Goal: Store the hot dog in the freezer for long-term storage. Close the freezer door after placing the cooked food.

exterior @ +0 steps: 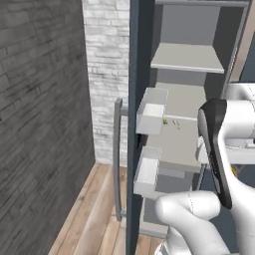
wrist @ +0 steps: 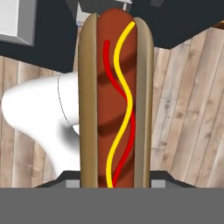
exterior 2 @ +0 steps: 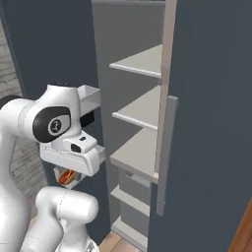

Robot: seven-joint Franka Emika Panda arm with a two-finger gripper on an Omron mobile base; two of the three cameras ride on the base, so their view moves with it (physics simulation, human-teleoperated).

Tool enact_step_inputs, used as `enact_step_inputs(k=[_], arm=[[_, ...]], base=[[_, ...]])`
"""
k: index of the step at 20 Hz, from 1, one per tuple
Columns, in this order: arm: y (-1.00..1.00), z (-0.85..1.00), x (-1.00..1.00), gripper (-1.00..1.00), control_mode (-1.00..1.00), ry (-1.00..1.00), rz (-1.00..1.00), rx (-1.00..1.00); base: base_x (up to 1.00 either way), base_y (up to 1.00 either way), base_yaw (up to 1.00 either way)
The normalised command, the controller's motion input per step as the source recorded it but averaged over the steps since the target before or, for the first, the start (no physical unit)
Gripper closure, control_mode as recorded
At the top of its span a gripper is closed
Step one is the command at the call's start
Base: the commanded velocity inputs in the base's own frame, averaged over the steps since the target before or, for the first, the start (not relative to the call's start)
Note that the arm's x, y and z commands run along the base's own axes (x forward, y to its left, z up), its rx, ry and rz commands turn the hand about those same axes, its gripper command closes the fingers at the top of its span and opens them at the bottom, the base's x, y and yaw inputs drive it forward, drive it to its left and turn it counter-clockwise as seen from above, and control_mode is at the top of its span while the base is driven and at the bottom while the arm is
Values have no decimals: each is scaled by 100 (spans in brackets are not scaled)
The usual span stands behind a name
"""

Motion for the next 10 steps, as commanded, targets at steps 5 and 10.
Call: enact_step_inputs(k=[5, 10], arm=[[0, 0, 0, 100, 100, 0, 0, 0], [0, 0, 0, 100, 100, 0, 0, 0]], base=[[-14, -31, 0], [29, 6, 1]])
